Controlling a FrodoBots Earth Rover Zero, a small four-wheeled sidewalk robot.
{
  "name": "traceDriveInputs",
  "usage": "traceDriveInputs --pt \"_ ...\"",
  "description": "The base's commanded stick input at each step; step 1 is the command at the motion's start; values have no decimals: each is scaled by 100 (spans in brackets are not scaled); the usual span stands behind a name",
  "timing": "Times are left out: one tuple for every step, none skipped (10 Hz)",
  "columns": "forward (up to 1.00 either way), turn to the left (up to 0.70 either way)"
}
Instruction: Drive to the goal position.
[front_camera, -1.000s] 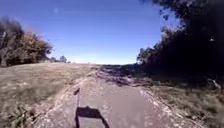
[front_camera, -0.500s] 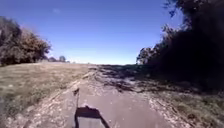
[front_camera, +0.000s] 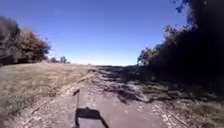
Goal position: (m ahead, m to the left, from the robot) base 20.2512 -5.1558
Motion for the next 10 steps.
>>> traceDriveInputs --pt "100 1" --pt "100 1" --pt "100 1" --pt "100 1" --pt "100 1" --pt "100 1" --pt "100 1" --pt "100 1" --pt "100 1" --pt "100 1"
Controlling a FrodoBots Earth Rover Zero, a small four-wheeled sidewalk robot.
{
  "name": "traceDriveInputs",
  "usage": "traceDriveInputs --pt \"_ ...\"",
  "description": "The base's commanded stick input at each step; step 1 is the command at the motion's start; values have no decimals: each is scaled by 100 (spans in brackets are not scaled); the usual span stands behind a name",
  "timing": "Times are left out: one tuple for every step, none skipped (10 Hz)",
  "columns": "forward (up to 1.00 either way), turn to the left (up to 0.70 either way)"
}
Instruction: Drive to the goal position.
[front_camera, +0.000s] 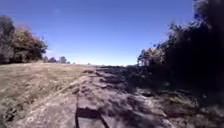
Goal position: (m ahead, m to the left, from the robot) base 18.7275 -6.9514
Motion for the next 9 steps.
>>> traceDriveInputs --pt "100 1" --pt "100 1" --pt "100 1" --pt "100 1" --pt "100 1" --pt "100 1" --pt "100 1" --pt "100 1" --pt "100 1"
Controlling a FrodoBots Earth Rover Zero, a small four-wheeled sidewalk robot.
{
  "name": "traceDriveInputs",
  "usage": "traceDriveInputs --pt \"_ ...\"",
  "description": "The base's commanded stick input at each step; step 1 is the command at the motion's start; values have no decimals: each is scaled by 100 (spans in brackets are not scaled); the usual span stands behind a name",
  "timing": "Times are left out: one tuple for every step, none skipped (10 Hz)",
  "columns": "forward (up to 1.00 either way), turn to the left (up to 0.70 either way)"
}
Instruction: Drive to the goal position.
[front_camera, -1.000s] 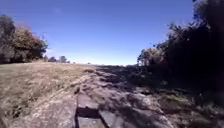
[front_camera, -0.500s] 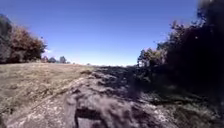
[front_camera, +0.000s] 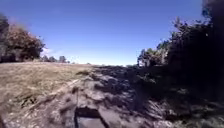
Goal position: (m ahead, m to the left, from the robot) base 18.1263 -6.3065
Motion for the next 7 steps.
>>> traceDriveInputs --pt "100 1" --pt "100 1" --pt "100 1" --pt "100 1" --pt "100 1" --pt "100 1" --pt "100 1"
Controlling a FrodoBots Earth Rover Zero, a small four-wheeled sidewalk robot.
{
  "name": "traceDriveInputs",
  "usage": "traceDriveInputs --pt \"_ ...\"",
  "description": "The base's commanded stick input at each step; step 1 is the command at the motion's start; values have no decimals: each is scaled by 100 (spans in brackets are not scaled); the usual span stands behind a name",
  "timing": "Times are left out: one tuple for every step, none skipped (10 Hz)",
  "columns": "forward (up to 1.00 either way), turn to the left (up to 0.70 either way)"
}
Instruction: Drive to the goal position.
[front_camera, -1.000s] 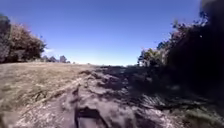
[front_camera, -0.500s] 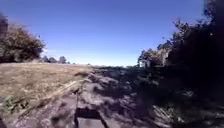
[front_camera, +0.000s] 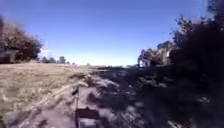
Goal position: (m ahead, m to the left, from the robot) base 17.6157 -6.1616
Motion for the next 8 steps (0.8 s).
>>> traceDriveInputs --pt "100 1" --pt "100 1" --pt "100 1" --pt "100 1" --pt "100 1" --pt "100 1" --pt "100 7" --pt "100 16"
